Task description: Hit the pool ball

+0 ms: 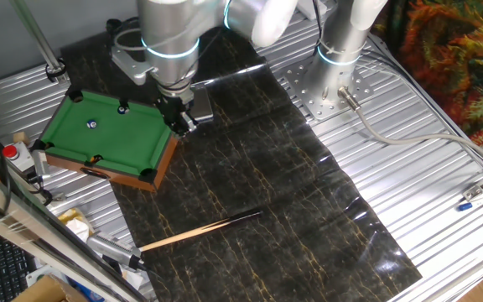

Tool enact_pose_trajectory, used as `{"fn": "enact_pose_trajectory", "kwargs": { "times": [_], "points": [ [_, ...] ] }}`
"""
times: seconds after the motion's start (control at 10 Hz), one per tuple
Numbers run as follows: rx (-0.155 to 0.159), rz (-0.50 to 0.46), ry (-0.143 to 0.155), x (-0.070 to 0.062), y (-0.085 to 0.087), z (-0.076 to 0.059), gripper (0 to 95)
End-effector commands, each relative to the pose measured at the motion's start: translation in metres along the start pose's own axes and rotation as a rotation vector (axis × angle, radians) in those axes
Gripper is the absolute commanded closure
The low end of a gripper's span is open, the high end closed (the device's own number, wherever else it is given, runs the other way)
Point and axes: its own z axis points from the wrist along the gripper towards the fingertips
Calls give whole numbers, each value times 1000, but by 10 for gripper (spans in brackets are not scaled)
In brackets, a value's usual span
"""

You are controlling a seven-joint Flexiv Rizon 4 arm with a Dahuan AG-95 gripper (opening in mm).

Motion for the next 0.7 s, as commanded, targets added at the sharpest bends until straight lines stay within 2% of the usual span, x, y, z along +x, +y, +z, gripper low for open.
{"fn": "enact_pose_trajectory", "kwargs": {
  "times": [0.1, 0.4, 0.5, 0.6, 0.7],
  "points": [
    [12, 30, -4, -2, 2, 3, 950],
    [28, 38, -6, -5, 7, 5, 950],
    [39, 91, -12, -9, 23, 11, 950],
    [50, 177, -10, -20, 55, 20, 950],
    [53, 219, -10, -28, 73, 22, 950]
  ]
}}
